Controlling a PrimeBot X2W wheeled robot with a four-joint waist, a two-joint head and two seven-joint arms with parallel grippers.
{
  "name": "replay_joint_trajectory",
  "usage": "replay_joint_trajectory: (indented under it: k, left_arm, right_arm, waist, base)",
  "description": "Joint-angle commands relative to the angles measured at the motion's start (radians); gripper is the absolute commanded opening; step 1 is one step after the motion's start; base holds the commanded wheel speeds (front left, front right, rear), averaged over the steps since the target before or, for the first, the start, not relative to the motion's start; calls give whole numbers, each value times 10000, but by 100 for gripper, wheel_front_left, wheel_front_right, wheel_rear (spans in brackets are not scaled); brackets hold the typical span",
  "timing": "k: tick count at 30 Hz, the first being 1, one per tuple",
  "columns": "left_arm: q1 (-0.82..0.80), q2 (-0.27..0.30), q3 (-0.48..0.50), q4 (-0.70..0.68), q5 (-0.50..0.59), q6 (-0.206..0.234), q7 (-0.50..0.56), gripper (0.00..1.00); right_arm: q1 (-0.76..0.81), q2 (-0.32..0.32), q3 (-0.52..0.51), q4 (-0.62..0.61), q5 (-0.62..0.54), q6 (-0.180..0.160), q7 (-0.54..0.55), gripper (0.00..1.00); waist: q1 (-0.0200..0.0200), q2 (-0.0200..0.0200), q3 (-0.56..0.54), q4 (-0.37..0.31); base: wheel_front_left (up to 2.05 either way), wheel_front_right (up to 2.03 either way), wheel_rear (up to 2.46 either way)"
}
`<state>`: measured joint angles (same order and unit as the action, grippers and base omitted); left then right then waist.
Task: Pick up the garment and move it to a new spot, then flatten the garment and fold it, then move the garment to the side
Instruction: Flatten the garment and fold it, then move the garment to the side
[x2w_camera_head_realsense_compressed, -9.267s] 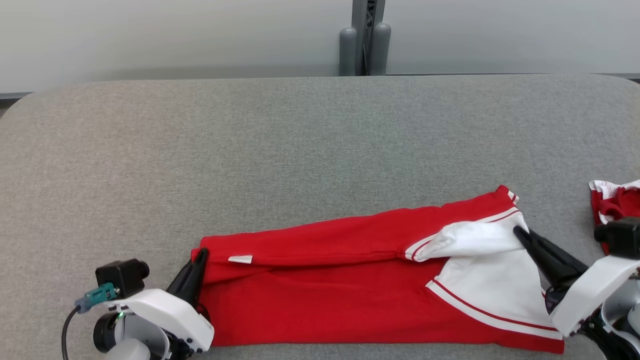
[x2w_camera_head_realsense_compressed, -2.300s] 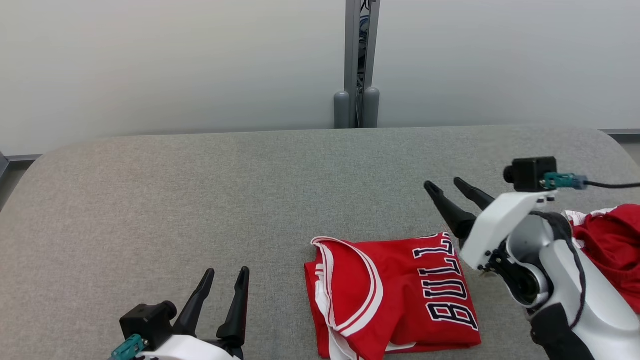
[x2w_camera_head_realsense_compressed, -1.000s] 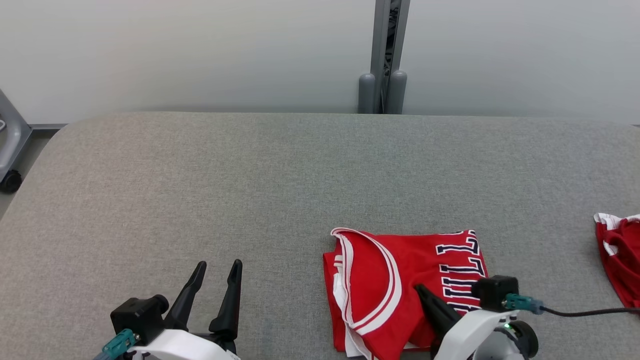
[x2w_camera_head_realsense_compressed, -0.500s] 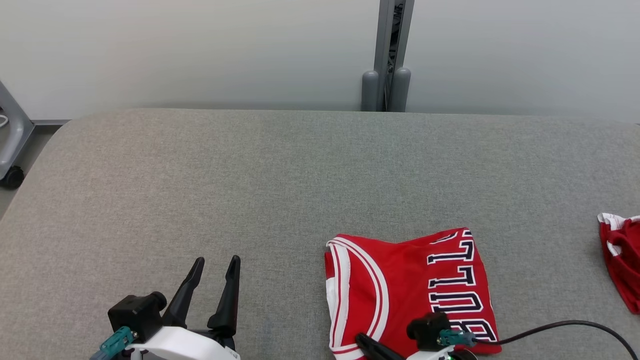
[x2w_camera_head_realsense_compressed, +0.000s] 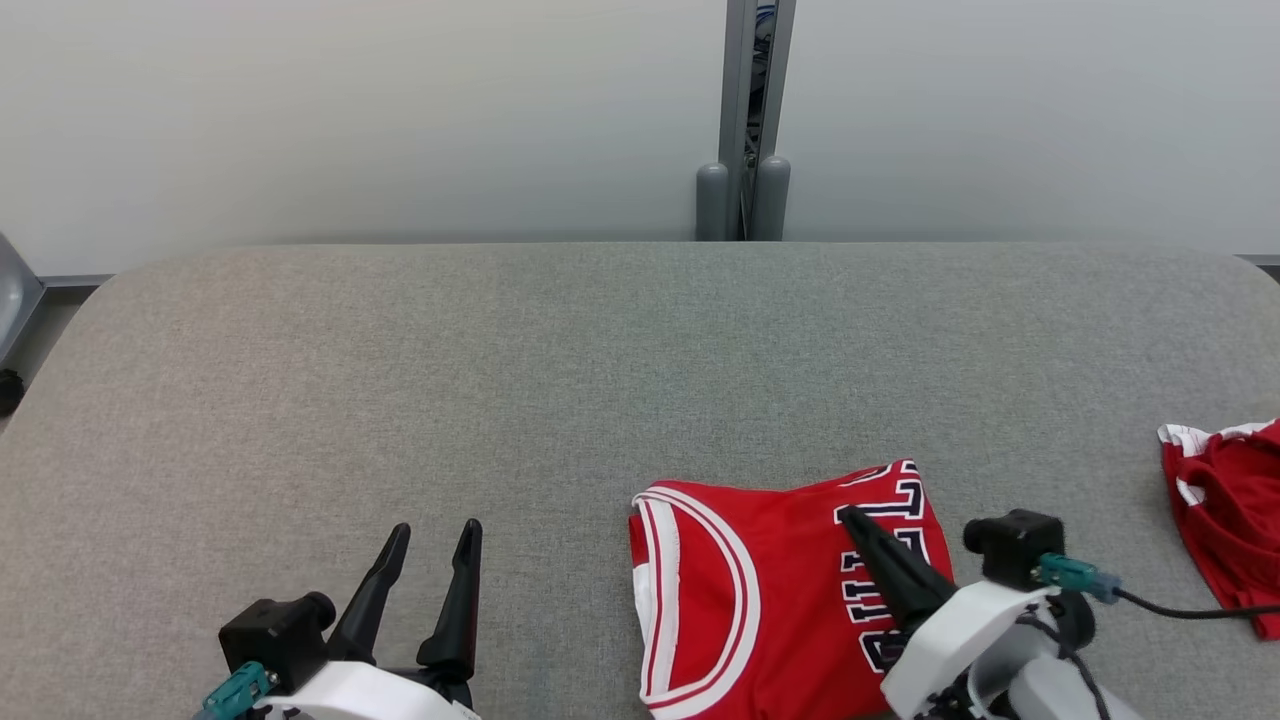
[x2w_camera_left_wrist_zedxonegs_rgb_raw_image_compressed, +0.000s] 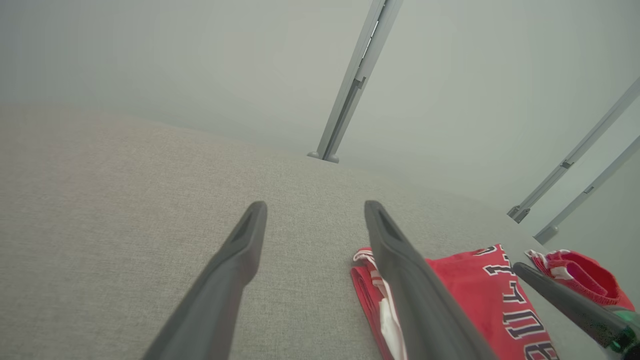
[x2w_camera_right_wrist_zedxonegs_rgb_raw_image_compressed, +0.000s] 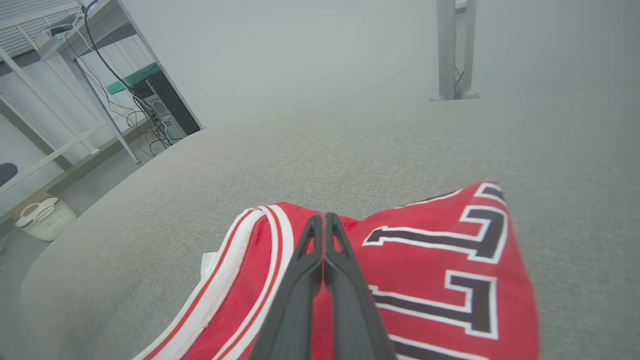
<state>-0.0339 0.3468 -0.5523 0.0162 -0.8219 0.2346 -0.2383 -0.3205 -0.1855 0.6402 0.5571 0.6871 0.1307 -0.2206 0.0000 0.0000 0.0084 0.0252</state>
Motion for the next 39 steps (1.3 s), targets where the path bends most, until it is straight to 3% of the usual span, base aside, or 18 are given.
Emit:
replay_joint_trajectory:
  k: [1,5,8,10,11,18,26,39]
  left_arm:
    - [47,39,19,18,-47,51,-53,100]
    - [91,33,-24,16,-58,51,-48,100]
    - [101,35,-50,6,-59,55,-33,100]
    - [106,49,-57,6,-67,54,-24,100]
    - [106,58,-64,9,-67,51,-16,100]
    - [84,73,-144,52,-38,34,19,100]
    - [76,106,-190,46,-36,53,46,100]
    - [-231,208,-211,-109,91,98,151,100]
  right_arm:
    - [-42,-216,-232,-106,-92,1,-58,0]
    - [128,-662,-942,-324,-354,1,197,0]
    - [267,-879,-1441,-458,-526,1,503,45]
    - [318,-992,-1722,-588,-659,1,761,93]
    - [370,-1046,-1842,-650,-712,1,898,100]
    - [728,-1384,-2358,-1176,-885,1,2064,100]
    - [1027,-1724,-2456,-1535,-257,1,3623,100]
    - [99,-1793,-2180,-356,1222,1,5675,100]
  waist:
    - [0,0,-61,-55]
    - [0,0,-133,-142]
    - [0,0,-153,-185]
    - [0,0,-161,-205]
    - [0,0,-164,-210]
    - [0,0,-182,-147]
    - [0,0,-179,-1]
    - [0,0,164,630]
  base:
    - [0,0,0]
    - [0,0,0]
    - [0,0,0]
    - [0,0,0]
    - [0,0,0]
    - [0,0,0]
    - [0,0,0]
    - [0,0,0]
